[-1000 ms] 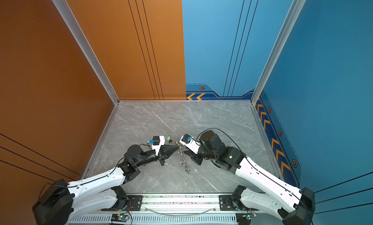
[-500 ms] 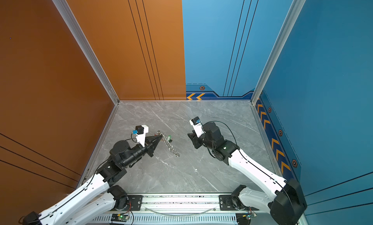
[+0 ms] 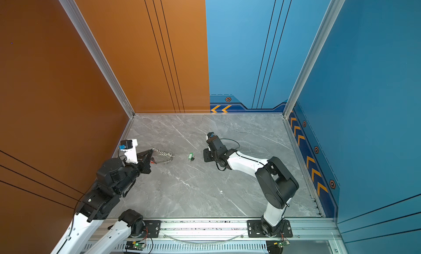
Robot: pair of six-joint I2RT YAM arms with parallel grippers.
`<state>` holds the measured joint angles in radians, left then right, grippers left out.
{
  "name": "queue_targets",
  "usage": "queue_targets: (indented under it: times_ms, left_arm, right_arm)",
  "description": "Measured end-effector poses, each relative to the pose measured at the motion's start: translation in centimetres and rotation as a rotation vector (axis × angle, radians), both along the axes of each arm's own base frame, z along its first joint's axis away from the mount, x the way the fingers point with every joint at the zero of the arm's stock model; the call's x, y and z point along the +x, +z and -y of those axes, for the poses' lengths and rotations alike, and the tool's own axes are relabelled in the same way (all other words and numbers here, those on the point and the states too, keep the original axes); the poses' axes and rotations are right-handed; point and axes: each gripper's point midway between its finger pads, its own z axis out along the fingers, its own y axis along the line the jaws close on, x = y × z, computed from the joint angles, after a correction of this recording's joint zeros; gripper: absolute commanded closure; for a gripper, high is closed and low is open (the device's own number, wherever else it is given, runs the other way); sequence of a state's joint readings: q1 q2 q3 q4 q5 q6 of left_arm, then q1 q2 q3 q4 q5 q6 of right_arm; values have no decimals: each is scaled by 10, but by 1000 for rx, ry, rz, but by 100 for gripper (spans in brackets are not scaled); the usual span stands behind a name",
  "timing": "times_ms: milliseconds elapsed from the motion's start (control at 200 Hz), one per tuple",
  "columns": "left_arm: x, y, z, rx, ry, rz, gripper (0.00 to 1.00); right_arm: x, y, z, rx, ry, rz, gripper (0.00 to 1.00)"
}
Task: Put the keys on the keyring
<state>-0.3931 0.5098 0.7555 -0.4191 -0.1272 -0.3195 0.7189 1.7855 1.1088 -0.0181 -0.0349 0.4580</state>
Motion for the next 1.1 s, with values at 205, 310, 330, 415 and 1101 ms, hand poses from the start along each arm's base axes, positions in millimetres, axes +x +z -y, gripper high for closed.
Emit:
queue_targets:
  times_ms: [205,310,330,415,1101]
  left_arm:
    - [-12,0,-14,50,35,15,100]
    - [-15,-2,-18,80,43,16,100]
    - [-15,-2,-18,82,43,16,100]
    - [-17,-1,-20,97,45,25,100]
    - [-18,-2,-34,104,100,36,100]
  right_arm:
    - [-8,-19,-45,-35,45,-40,64]
    - [-11,-25,-60,-65,62,-48,62]
    - [-11,-26,-62,-69,62,-47,61]
    - [-6,-28,-67,-96,59,-47,59]
    - [49,-64,-74,-406,56,0,39]
